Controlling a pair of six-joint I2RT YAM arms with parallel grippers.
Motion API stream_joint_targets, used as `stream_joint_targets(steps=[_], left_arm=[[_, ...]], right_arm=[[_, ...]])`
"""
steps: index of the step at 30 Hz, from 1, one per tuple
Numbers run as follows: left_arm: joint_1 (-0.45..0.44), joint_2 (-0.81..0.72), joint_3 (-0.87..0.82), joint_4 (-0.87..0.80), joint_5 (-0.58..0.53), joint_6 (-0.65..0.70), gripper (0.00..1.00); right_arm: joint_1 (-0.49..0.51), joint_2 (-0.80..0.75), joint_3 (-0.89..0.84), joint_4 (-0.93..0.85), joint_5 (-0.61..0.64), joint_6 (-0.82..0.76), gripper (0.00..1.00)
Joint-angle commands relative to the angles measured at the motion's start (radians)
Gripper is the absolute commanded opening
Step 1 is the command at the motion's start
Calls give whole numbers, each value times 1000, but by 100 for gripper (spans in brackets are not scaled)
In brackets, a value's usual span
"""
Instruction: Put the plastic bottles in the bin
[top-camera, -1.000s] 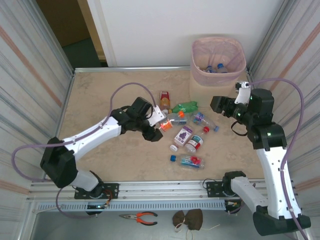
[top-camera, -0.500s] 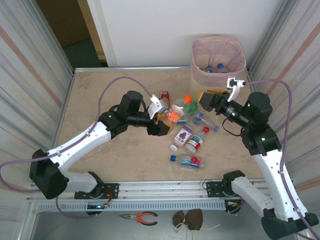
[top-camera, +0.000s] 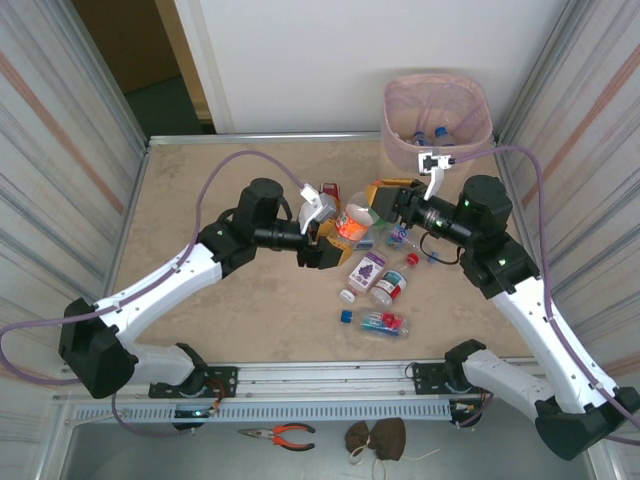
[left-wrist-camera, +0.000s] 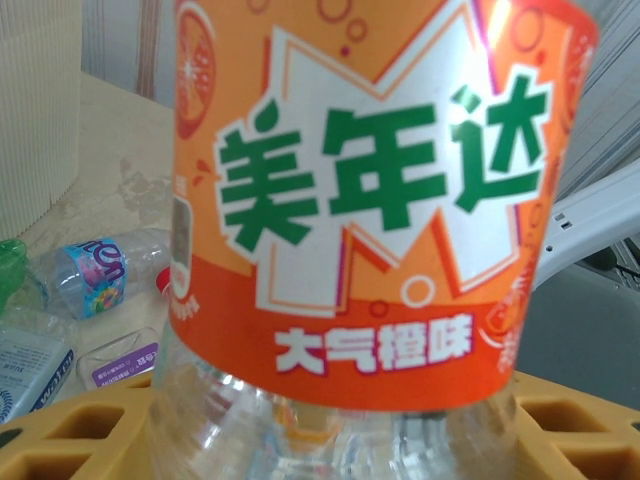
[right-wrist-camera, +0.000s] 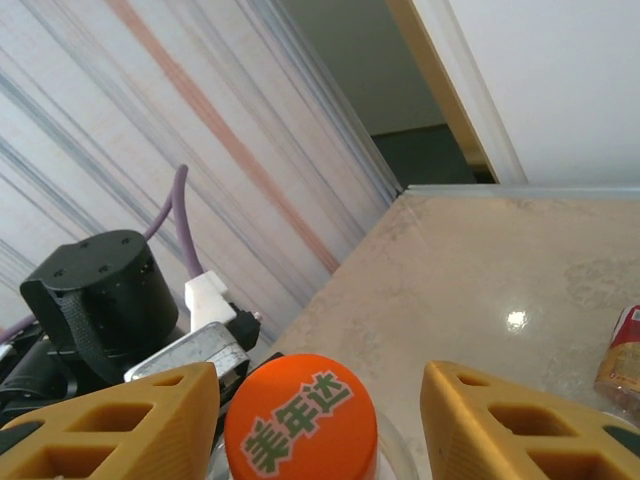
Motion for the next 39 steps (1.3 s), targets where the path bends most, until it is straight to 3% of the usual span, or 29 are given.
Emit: stream_joint_targets(steps=[1, 10, 19, 26, 39], left_arm=[[-5, -22, 22, 37, 27, -16, 51], [-5, -18, 26, 44, 10, -19, 56], [30, -70, 10, 49, -22, -33, 74], [102, -147, -34, 51, -47, -52, 78], [199, -182, -64, 53, -48, -86, 78]], right_arm=[[5, -4, 38, 14, 25, -17, 49], [16, -11, 41, 4, 59, -10, 34], [2, -2, 84, -34, 146, -45, 33], [-173, 63, 182, -50, 127, -41, 34], [-475, 406, 472, 100, 169, 42, 33]])
